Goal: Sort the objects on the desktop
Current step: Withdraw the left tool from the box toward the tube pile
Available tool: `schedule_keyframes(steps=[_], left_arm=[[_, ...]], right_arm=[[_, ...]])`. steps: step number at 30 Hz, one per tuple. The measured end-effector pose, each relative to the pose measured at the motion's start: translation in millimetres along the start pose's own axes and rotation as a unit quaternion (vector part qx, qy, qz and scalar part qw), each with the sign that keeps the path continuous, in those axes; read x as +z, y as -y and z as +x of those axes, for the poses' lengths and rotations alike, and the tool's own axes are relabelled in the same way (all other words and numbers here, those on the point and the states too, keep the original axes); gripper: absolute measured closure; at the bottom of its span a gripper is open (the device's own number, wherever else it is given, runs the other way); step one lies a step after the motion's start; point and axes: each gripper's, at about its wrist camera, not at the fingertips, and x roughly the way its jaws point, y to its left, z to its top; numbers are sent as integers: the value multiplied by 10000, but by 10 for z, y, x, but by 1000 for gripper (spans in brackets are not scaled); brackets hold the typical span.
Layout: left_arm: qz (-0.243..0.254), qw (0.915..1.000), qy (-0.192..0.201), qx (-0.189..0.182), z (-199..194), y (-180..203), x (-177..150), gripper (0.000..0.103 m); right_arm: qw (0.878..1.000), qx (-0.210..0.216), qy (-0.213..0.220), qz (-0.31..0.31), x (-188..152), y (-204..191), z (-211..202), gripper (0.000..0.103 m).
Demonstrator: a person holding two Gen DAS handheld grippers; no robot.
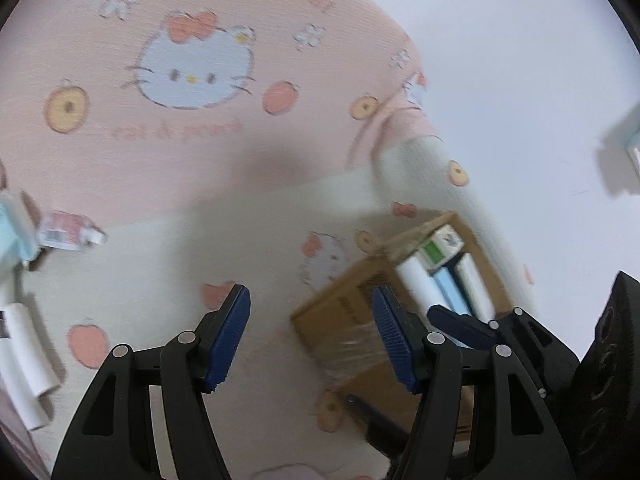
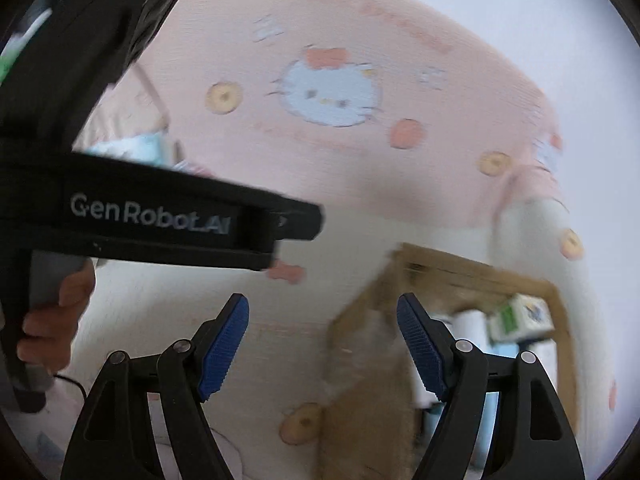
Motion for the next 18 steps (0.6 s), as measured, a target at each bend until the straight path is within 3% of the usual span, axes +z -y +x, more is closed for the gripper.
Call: schedule_keyframes(steps=[2, 7, 10, 18], left_arm=[[-62, 9998, 184, 83, -57, -112, -54, 35], [-279, 9979, 550, 203, -172, -370, -139, 35], [-236, 9963, 736, 376, -247, -504, -211, 35], [-322, 9880, 517, 1416, -382, -936, -596, 35]], right_arm=[[9994, -65, 7, -331, 3, -154, 127, 28], [9978, 235, 218, -579, 37, -335, 314, 28], [9950, 393, 573, -722, 28, -435, 396, 28], [9804, 1404, 1113, -825, 7, -819, 682, 28]])
